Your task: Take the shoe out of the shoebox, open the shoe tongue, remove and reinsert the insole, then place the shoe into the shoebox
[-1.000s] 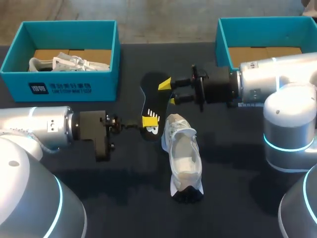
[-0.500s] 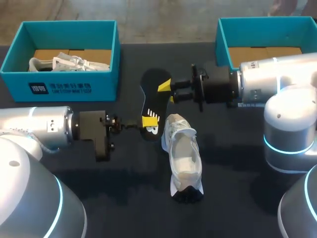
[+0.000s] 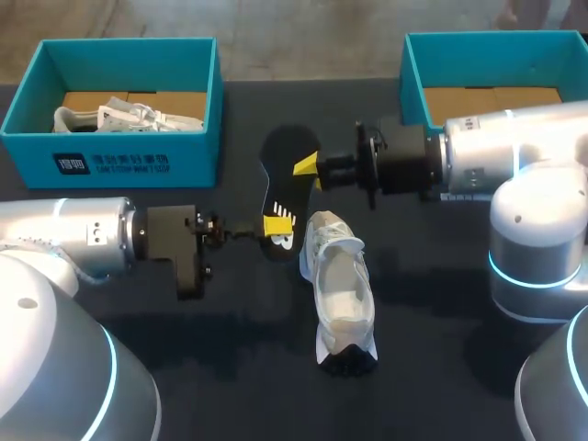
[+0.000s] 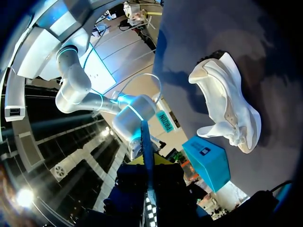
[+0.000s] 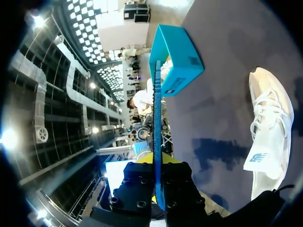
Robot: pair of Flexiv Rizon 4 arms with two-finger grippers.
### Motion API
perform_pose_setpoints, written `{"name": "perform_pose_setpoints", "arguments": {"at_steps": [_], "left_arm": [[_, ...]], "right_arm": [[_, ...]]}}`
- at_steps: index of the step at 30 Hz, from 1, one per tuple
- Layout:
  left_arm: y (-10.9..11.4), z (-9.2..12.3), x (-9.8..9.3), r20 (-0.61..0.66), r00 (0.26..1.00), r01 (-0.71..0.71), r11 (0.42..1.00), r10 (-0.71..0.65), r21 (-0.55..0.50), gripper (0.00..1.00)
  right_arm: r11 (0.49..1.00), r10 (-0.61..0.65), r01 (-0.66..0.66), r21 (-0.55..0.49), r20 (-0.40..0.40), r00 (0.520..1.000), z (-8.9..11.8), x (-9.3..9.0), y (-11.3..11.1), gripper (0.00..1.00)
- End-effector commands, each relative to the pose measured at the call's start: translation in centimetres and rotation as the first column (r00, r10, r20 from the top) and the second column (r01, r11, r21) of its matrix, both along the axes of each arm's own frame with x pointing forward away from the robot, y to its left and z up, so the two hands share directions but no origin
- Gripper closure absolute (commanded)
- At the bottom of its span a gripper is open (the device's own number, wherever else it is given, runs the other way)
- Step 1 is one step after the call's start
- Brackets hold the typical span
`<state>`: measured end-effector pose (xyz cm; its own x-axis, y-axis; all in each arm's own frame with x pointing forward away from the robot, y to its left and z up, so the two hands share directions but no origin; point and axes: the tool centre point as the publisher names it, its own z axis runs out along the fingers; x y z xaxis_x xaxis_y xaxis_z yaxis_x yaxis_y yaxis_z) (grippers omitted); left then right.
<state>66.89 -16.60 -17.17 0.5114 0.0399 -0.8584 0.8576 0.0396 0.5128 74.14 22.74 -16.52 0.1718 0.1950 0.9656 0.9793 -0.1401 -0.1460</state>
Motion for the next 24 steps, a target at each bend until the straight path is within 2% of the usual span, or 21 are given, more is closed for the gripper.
{"name": "perform_pose_setpoints", "arguments": {"at_steps": [1, 2, 3, 12, 24], "left_arm": [[-0.2, -0.1, 0.0, -0.003, 1.000, -0.006, 1.000, 0.006, -0.001, 0.76], [-0.2, -0.1, 0.0, -0.009, 1.000, -0.006, 1.000, 0.006, -0.003, 0.40], [-0.1, 0.0, 0.1, -0.012, 1.000, -0.007, 1.000, 0.007, -0.004, 0.00], [2.0, 0.1, 0.4, -0.066, 0.998, -0.021, 1.000, 0.022, 0.022, 0.00], [7.0, 0.2, 2.2, -0.127, 0.990, -0.018, 0.964, 0.054, 0.266, 0.00]], "right_arm": [[1.000, 0.000, 0.000, -0.002, -0.001, 1.000, -0.1, -0.2, 0.1, 1.00], [1.000, 0.000, 0.000, -0.002, -0.001, 1.000, -0.1, -0.2, 0.1, 1.00], [1.000, 0.000, 0.000, -0.001, -0.001, 1.000, -0.2, -0.2, 0.1, 1.00], [0.999, 0.037, -0.037, -0.011, 0.026, 0.999, -0.9, -0.2, -0.2, 1.00], [0.996, 0.087, -0.086, -0.009, 0.060, 0.994, -3.2, 0.0, -0.7, 1.00]]}}
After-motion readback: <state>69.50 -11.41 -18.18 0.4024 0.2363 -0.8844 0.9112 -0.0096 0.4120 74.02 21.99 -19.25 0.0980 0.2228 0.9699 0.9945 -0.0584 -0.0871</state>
